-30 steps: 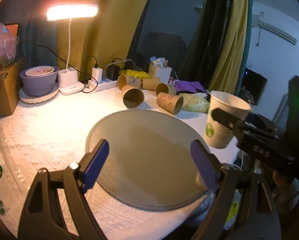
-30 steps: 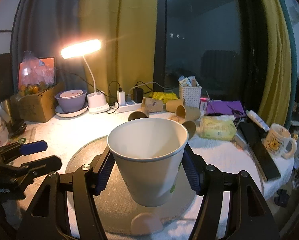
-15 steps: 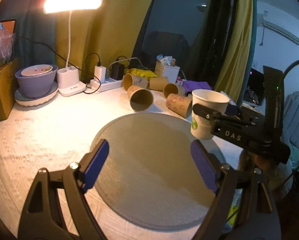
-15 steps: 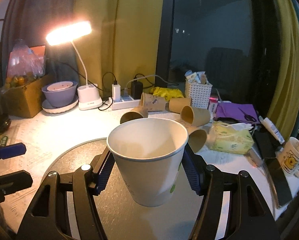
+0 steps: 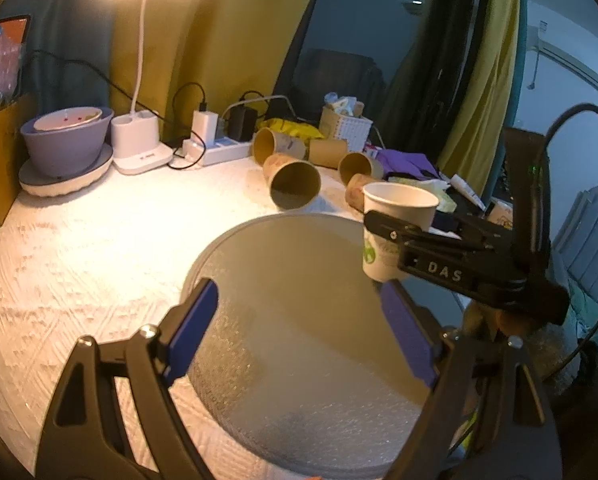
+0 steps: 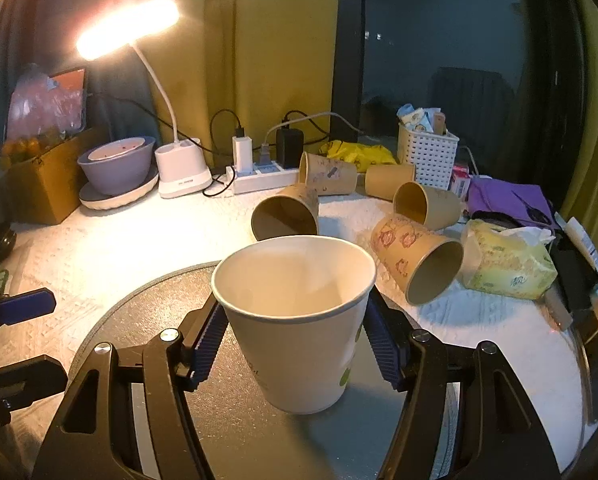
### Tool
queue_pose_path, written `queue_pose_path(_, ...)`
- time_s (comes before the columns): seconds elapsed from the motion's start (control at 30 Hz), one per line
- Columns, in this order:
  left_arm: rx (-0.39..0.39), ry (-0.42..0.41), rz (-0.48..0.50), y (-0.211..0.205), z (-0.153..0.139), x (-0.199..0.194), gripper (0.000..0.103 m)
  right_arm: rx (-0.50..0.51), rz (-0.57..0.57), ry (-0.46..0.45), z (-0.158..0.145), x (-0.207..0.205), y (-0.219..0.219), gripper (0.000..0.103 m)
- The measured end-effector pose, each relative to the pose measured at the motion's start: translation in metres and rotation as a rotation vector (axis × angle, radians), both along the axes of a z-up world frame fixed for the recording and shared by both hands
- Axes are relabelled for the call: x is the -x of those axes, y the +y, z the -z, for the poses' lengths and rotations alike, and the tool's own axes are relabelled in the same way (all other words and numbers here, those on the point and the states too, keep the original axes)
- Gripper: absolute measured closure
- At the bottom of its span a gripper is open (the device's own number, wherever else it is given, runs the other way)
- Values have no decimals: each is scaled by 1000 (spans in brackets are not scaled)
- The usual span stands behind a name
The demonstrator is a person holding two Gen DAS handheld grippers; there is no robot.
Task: Flip cup upright
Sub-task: 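Lower the upright white cup onto the grey mat with the right gripper, then open the right gripper and pull it back from the cup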
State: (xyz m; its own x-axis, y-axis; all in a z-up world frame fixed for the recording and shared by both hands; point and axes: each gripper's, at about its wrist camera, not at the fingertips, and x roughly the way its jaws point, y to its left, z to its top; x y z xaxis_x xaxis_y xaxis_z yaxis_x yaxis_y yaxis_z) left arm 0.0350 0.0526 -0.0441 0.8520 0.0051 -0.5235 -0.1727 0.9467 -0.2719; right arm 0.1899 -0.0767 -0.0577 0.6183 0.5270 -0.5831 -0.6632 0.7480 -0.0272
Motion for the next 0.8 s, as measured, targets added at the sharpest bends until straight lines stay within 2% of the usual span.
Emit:
queue_pose_path(0.27,2,5,10,-5,1,4,18,10,31,17,2,1,-8,29)
queue_pose_path(0.47,-4,-7,20,-13,-5,10,18,8,55,28,2,7,-18,28)
queue_pose_path(0.8,-38,-35,34,-32,-20,29,18,-13,57,6,-14,38,-37,28)
